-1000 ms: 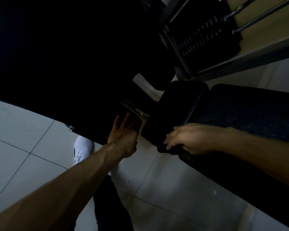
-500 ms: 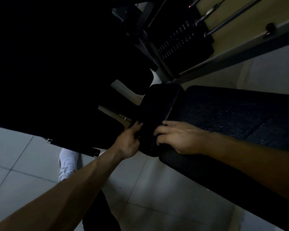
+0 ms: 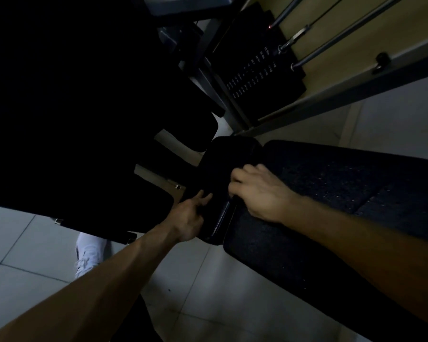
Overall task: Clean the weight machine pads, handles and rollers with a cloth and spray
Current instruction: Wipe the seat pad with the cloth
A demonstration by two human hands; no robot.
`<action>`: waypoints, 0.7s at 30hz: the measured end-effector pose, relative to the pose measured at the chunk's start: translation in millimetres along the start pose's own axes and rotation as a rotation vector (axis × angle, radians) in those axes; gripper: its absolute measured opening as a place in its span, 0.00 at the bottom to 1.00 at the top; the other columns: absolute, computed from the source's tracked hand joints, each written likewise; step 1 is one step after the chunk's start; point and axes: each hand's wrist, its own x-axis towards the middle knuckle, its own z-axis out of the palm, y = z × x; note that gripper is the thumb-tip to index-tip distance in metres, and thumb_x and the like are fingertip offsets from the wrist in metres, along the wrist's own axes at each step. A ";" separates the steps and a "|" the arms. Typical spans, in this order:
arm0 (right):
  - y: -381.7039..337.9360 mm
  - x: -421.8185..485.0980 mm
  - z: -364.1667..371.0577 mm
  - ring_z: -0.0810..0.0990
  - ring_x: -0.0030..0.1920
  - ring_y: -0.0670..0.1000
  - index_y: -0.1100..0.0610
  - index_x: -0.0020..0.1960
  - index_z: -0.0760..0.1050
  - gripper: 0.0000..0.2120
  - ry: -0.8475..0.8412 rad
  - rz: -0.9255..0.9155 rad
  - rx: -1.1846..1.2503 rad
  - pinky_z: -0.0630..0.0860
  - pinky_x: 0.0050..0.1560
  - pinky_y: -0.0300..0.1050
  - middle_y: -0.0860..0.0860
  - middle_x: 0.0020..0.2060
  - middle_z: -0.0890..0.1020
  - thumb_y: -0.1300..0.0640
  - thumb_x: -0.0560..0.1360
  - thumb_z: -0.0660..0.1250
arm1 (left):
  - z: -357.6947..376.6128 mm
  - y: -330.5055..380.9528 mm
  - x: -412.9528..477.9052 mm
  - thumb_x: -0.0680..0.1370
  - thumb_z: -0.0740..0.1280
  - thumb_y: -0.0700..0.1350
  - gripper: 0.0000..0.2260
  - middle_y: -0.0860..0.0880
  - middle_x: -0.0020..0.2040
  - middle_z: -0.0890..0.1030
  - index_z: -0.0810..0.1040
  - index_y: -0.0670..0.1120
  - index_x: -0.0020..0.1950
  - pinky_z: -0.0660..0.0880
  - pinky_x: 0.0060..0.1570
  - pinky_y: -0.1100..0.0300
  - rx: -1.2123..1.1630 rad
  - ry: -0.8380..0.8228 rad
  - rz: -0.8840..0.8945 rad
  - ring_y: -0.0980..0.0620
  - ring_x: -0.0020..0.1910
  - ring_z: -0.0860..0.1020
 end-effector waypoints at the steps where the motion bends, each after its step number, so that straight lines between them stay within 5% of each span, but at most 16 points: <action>1: 13.4 2.4 -4.0 0.73 0.58 0.57 0.50 0.61 0.80 0.17 0.017 0.018 -0.017 0.66 0.55 0.52 0.52 0.59 0.75 0.59 0.74 0.70 | 0.4 0.6 0.0 0.80 0.56 0.31 0.33 0.52 0.84 0.49 0.59 0.54 0.83 0.53 0.79 0.62 0.001 -0.005 -0.013 0.50 0.83 0.51; 3: 52.0 16.3 -15.3 0.72 0.61 0.57 0.49 0.64 0.79 0.19 0.094 0.207 -0.071 0.65 0.56 0.52 0.52 0.61 0.75 0.59 0.74 0.71 | 1.3 -0.6 0.3 0.79 0.55 0.30 0.35 0.53 0.84 0.48 0.58 0.54 0.83 0.55 0.78 0.62 0.006 -0.010 -0.023 0.50 0.83 0.51; 5: 78.5 26.4 -25.3 0.72 0.61 0.58 0.48 0.64 0.80 0.19 0.172 0.394 -0.099 0.63 0.55 0.50 0.52 0.61 0.75 0.60 0.75 0.69 | 4.0 -2.9 0.1 0.78 0.55 0.27 0.36 0.54 0.84 0.48 0.59 0.53 0.82 0.57 0.71 0.74 -0.039 -0.006 -0.015 0.51 0.82 0.51; 7: 69.6 30.8 -22.7 0.72 0.60 0.58 0.49 0.64 0.80 0.19 0.193 0.391 -0.074 0.62 0.53 0.49 0.52 0.60 0.76 0.61 0.74 0.70 | 5.1 -4.0 -2.6 0.77 0.54 0.24 0.36 0.53 0.83 0.51 0.62 0.50 0.81 0.57 0.62 0.83 -0.140 0.004 -0.007 0.51 0.82 0.52; 12: -21.5 -0.1 25.9 0.78 0.49 0.58 0.52 0.52 0.84 0.20 0.159 0.073 0.080 0.68 0.46 0.50 0.53 0.50 0.79 0.66 0.61 0.78 | 9.1 -3.9 -12.5 0.81 0.59 0.29 0.25 0.45 0.80 0.65 0.70 0.45 0.77 0.60 0.77 0.56 -0.209 0.154 -0.007 0.44 0.79 0.63; 15: -57.5 -8.2 35.9 0.76 0.53 0.55 0.52 0.57 0.83 0.21 0.140 0.011 0.232 0.65 0.50 0.47 0.50 0.53 0.79 0.66 0.67 0.75 | 17.8 -1.4 -24.6 0.84 0.61 0.34 0.15 0.43 0.74 0.74 0.79 0.43 0.68 0.70 0.67 0.59 -0.579 0.204 -0.159 0.48 0.71 0.74; 18: -82.0 -6.4 26.1 0.69 0.60 0.45 0.45 0.68 0.75 0.25 0.235 0.261 0.578 0.67 0.62 0.43 0.40 0.56 0.77 0.64 0.76 0.68 | 22.5 15.5 -56.3 0.85 0.62 0.47 0.10 0.46 0.58 0.85 0.84 0.49 0.57 0.79 0.52 0.56 -1.000 0.395 -0.317 0.52 0.54 0.83; 21: -114.1 2.5 19.4 0.75 0.60 0.43 0.40 0.62 0.73 0.21 0.327 0.523 0.956 0.75 0.60 0.35 0.42 0.57 0.77 0.60 0.76 0.72 | 24.1 21.4 -81.5 0.85 0.59 0.58 0.18 0.48 0.59 0.85 0.81 0.49 0.64 0.79 0.59 0.45 -1.410 0.289 -0.326 0.49 0.59 0.82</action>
